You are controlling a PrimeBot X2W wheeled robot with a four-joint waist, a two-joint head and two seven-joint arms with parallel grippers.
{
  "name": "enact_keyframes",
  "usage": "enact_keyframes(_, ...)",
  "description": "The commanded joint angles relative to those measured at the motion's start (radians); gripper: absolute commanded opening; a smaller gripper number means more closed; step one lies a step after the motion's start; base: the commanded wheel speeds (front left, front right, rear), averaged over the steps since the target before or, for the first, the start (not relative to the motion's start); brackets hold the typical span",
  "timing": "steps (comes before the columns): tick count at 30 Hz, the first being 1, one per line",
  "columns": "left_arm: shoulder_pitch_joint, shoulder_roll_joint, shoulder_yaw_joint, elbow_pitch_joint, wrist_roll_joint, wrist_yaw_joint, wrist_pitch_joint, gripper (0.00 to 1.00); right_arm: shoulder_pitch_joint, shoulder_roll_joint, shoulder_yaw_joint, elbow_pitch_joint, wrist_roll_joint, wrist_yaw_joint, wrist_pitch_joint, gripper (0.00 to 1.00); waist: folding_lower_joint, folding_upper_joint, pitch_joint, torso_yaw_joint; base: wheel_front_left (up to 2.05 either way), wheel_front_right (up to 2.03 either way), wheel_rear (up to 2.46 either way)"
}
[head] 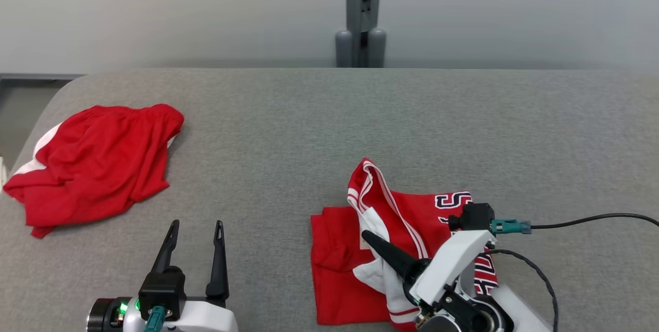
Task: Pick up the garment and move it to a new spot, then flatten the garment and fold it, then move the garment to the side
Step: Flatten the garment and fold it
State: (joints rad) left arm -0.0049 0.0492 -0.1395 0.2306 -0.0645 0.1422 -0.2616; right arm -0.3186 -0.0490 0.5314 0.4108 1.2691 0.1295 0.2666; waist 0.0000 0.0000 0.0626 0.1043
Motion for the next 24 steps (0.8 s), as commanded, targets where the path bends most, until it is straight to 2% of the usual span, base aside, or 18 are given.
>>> enact_keyframes(1, -0.005, 0.003, -0.002, 0.001, -0.009, 0.006, -0.004, 1.00, -0.026, -0.004, 0.027, 0.024, 0.024, 0.002, -0.021, 0.00, 0.0000, 0.0000, 0.013, 0.033, 0.00, 0.00, 0.00)
enact_keyframes(6, -0.007, 0.003, -0.015, 0.005, -0.018, 0.011, -0.004, 1.00, -0.070, -0.005, 0.098, 0.108, 0.078, 0.002, -0.064, 0.00, 0.0000, 0.0000, 0.023, 0.079, 0.00, 0.00, 0.00)
enact_keyframes(16, -0.015, 0.003, -0.034, 0.007, -0.035, 0.025, -0.004, 1.00, -0.127, -0.006, 0.207, 0.223, 0.136, 0.002, -0.113, 0.00, 0.0000, 0.0000, 0.039, 0.127, 0.00, 0.00, 0.00)
enact_keyframes(17, -0.016, 0.003, -0.036, 0.007, -0.036, 0.026, -0.004, 1.00, -0.132, -0.005, 0.213, 0.242, 0.143, 0.002, -0.122, 0.09, 0.0000, 0.0000, 0.040, 0.129, 0.00, 0.00, 0.00)
enact_keyframes(18, -0.016, 0.003, -0.038, 0.007, -0.035, 0.027, -0.004, 1.00, -0.140, -0.006, 0.220, 0.258, 0.145, 0.002, -0.131, 0.76, 0.0000, 0.0000, 0.041, 0.130, 0.00, 0.00, 0.00)
enact_keyframes(19, -0.017, 0.003, -0.039, 0.007, -0.037, 0.028, -0.004, 1.00, -0.148, -0.006, 0.227, 0.276, 0.155, 0.002, -0.135, 1.00, 0.0000, 0.0000, 0.042, 0.131, 0.00, 0.00, 0.00)
enact_keyframes(24, -0.016, 0.003, -0.032, 0.007, -0.040, 0.034, -0.004, 1.00, -0.186, -0.007, 0.274, 0.308, 0.197, 0.002, -0.154, 1.00, 0.0000, 0.0000, 0.041, 0.121, 0.00, 0.00, 0.00)
